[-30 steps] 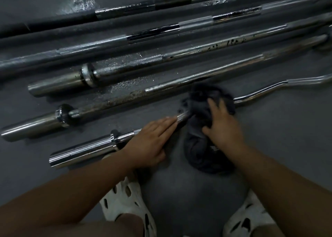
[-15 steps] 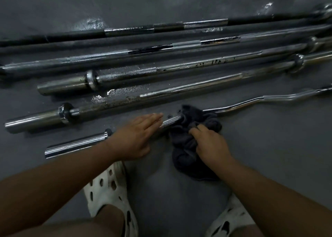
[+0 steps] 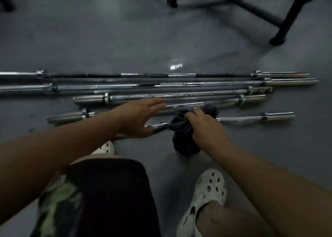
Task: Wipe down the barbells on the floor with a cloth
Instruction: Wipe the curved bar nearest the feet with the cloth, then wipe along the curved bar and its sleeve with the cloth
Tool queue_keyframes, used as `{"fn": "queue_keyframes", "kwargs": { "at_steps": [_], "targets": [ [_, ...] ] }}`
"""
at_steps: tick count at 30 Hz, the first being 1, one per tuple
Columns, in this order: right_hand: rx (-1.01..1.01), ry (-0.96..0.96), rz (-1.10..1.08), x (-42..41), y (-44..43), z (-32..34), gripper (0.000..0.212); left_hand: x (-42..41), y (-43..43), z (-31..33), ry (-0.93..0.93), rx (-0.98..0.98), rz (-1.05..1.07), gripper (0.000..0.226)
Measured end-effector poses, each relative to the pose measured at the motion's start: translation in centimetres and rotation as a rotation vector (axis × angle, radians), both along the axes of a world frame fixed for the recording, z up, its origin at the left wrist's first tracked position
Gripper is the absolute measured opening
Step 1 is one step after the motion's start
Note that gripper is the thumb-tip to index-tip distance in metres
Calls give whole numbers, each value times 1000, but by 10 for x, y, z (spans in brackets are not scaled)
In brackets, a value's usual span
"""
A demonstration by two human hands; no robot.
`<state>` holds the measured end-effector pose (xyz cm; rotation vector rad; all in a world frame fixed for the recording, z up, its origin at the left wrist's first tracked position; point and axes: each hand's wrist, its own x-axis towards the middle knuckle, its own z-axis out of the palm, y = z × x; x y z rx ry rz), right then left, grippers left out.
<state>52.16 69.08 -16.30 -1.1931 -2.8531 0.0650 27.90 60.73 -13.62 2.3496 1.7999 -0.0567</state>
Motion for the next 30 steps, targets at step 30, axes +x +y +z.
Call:
{"fn": "queue_keyframes", "kwargs": {
  "at_steps": [30],
  "targets": [
    [-343, -62, 54, 81, 101, -106, 52, 172, 121, -131, -365, -536, 362, 57]
  ]
}}
